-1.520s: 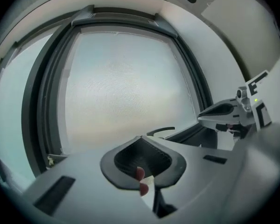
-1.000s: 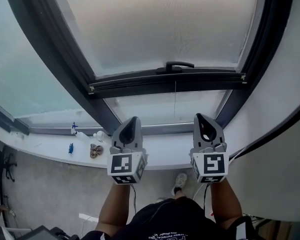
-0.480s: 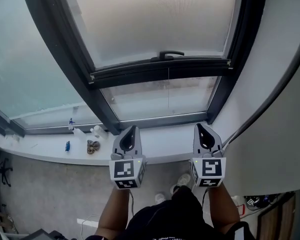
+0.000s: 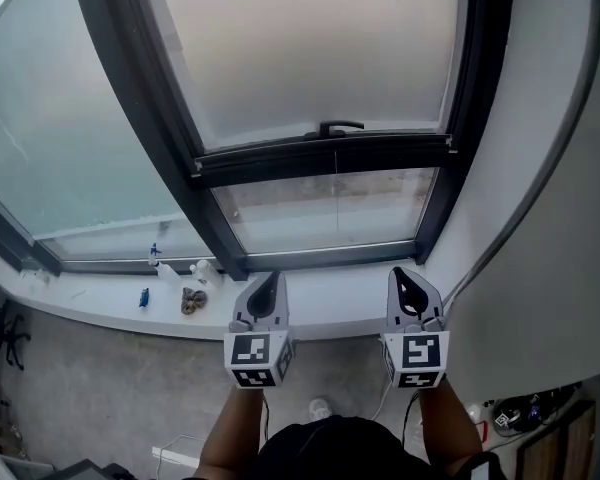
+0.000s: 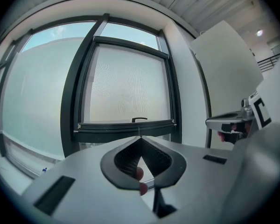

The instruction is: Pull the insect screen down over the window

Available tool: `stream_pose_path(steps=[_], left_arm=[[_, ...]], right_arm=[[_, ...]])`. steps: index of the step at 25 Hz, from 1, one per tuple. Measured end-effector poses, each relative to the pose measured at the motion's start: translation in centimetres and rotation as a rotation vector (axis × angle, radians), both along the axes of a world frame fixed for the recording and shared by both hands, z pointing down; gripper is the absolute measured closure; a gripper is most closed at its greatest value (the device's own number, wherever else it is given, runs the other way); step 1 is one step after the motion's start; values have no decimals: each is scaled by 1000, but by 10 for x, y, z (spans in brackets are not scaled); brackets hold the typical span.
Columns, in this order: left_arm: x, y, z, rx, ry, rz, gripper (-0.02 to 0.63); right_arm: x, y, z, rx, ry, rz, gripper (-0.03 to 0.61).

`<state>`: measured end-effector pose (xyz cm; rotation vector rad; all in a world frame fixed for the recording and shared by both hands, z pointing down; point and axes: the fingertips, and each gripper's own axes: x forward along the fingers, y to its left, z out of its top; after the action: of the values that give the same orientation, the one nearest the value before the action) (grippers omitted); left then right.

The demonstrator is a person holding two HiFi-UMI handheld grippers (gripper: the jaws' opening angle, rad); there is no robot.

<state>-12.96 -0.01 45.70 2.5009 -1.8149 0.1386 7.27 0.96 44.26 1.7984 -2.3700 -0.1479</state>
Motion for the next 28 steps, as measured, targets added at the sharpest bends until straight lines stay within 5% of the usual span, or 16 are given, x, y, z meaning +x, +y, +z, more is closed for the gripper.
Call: stream_pose_path(steps=[23,28], left_arm=[[77,102,7,4,-45,-36,611],[88,108,14,0,-82,-28,611]], right_arm=[[49,94,8,13,-26,-70,575],[59,97,19,-17,-98,-93,575]])
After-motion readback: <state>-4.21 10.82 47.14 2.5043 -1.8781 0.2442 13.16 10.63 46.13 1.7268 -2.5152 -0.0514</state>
